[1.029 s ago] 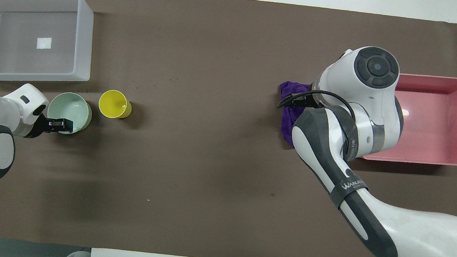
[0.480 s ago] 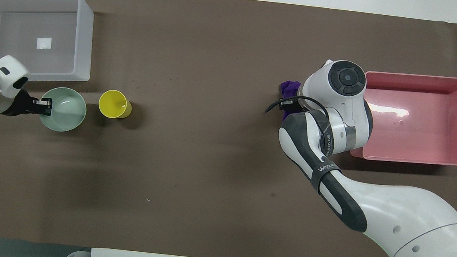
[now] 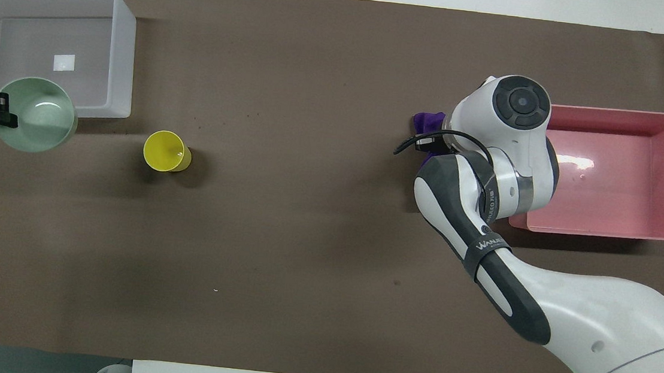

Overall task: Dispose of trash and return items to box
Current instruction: 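Lift the bowl into the clear box while the right gripper carries the cloth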

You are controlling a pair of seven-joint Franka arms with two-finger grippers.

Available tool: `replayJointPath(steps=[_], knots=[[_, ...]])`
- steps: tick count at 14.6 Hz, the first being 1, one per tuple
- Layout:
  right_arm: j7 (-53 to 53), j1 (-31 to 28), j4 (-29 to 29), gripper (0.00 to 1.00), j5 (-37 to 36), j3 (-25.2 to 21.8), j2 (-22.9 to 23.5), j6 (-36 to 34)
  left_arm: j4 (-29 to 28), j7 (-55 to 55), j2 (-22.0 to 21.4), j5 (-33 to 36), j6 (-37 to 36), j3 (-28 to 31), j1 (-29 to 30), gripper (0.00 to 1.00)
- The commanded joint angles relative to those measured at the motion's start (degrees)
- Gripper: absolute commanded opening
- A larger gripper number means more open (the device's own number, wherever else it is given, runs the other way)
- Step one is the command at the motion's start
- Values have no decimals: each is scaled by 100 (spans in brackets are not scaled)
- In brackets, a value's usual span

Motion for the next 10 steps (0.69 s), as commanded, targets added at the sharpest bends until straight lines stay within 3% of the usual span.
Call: replayJointPath(steps=[1,3,6,8,9,10], knots=[[59,-247,73,0,51,22,-603,-758,1549,53,1465,-374,199,4,200,0],[24,-378,179,0,51,22,-866,-1208,2231,53,2223,-392,312,30,200,0],[-46,-642,320,0,42,13,-1227,-1814,2242,44,2866,-374,918,118,208,0],[-213,-853,311,0,7,5,-1464,-2044,2024,53,2991,-322,1103,118,322,0],[-283,-1028,302,0,-2,5,-1500,-2158,1952,53,3000,-313,1243,118,331,9],[-406,-1221,302,0,-11,5,-1518,-2237,1899,44,2991,-313,1341,118,288,84]])
